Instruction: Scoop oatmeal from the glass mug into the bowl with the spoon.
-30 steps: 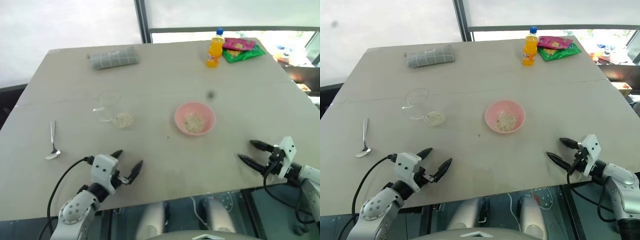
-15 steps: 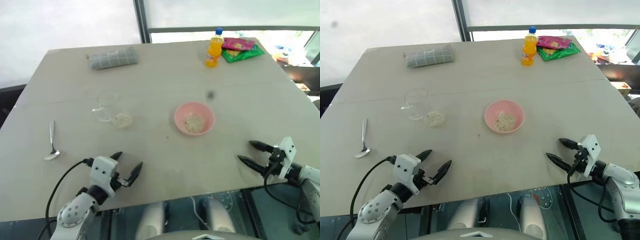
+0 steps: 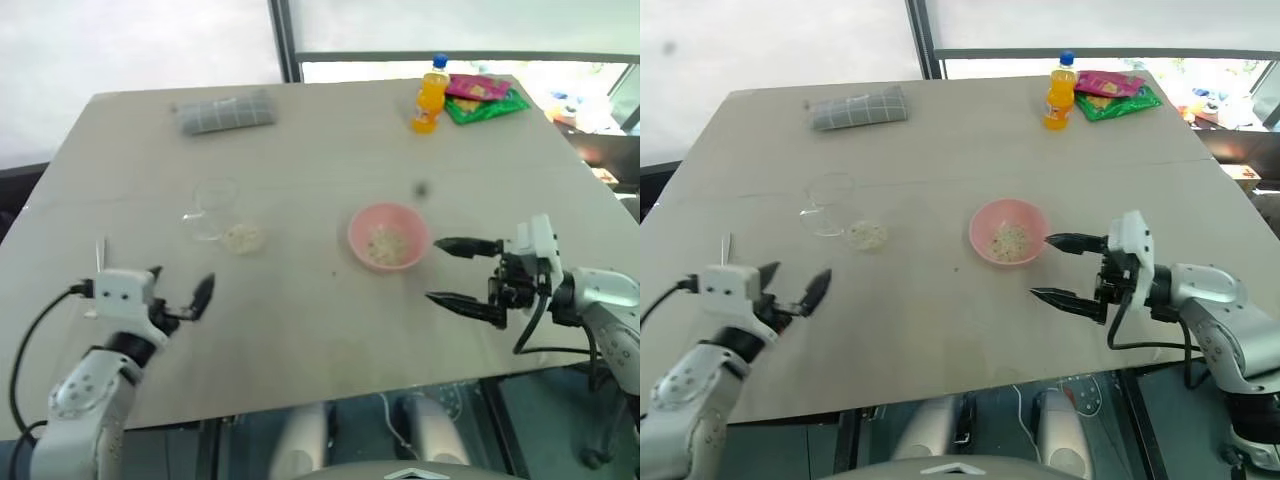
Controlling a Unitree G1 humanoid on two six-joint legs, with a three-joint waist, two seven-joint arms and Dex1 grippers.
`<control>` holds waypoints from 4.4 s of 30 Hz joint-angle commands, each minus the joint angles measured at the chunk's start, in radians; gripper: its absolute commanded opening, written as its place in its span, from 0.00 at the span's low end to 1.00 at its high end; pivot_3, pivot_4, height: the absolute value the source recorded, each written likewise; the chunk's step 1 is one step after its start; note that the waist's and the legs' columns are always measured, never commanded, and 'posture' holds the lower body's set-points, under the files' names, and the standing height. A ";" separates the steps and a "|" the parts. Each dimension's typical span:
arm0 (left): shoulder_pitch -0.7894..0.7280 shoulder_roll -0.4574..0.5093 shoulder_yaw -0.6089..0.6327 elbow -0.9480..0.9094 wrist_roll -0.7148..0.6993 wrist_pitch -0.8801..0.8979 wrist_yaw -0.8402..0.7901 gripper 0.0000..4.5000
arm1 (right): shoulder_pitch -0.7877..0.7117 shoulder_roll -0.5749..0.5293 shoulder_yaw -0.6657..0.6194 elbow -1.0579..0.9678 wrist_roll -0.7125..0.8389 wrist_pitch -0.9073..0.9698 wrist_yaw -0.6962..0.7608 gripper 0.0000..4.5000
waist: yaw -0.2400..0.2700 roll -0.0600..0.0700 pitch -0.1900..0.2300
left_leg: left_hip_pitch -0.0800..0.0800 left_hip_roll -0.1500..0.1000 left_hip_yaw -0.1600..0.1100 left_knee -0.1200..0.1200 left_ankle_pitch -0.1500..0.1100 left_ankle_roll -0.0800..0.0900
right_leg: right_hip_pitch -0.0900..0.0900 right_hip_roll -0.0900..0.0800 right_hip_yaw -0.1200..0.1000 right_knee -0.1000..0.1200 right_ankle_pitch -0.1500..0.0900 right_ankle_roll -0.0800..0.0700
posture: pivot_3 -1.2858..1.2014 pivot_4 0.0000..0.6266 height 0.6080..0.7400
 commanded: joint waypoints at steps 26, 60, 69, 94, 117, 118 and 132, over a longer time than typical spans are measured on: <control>-0.287 0.339 0.080 0.763 0.053 0.245 -0.138 0.81 | -0.142 0.016 -0.007 0.008 0.041 0.052 0.010 1.00 | 0.000 -0.004 0.002 | 0.001 0.000 0.003 0.000 0.000 -0.001 | 0.000 -0.001 0.000 0.001 0.001 -0.001 | 0.52 0.24 1.00; -0.754 0.248 -0.037 0.096 -0.335 0.051 -0.213 0.01 | -0.196 0.086 -0.046 0.063 0.040 0.065 -0.115 1.00 | -0.002 -0.013 -0.004 | 0.000 -0.002 0.005 0.001 0.001 -0.001 | 0.000 -0.004 0.003 0.001 0.005 0.001 | 0.52 0.24 1.00; -0.589 0.145 -0.332 -0.085 -0.381 0.168 -0.273 0.01 | -0.348 0.301 -0.127 0.031 0.334 0.362 -0.597 1.00 | -0.020 -0.012 -0.003 | 0.002 0.000 0.008 0.001 0.001 -0.002 | 0.000 0.005 0.006 0.004 0.006 0.003 | 0.52 0.24 1.00; -0.562 0.037 -0.489 -0.047 -0.488 0.330 -0.378 0.00 | -0.362 0.328 -0.077 0.011 0.551 0.486 -0.648 0.63 | -0.024 -0.011 -0.002 | 0.002 0.000 0.005 0.002 0.001 -0.001 | 0.000 0.008 0.009 0.004 0.006 0.003 | 0.52 0.24 1.00; -0.537 0.120 -0.399 0.015 -0.516 0.328 -0.427 0.00 | -0.353 0.234 -0.101 0.026 0.597 0.494 -0.650 0.00 | -0.024 -0.011 -0.002 | 0.002 0.000 0.005 0.002 0.001 -0.001 | -0.001 0.009 0.010 0.003 0.006 0.003 | 0.52 0.24 1.00; -0.538 0.121 -0.395 0.019 -0.515 0.326 -0.425 0.00 | -0.349 0.232 -0.100 0.025 0.597 0.495 -0.650 0.00 | -0.023 -0.011 -0.002 | 0.002 0.000 0.005 0.002 0.001 -0.001 | -0.001 0.009 0.010 0.003 0.006 0.003 | 0.52 0.24 1.00; -0.550 0.148 -0.348 0.049 -0.523 0.313 -0.423 0.16 | -0.307 0.182 -0.102 0.045 0.582 0.494 -0.612 0.00 | -0.023 -0.011 -0.002 | 0.002 0.000 0.005 0.002 0.001 -0.001 | -0.001 0.009 0.010 0.003 0.006 0.003 | 0.52 0.24 1.00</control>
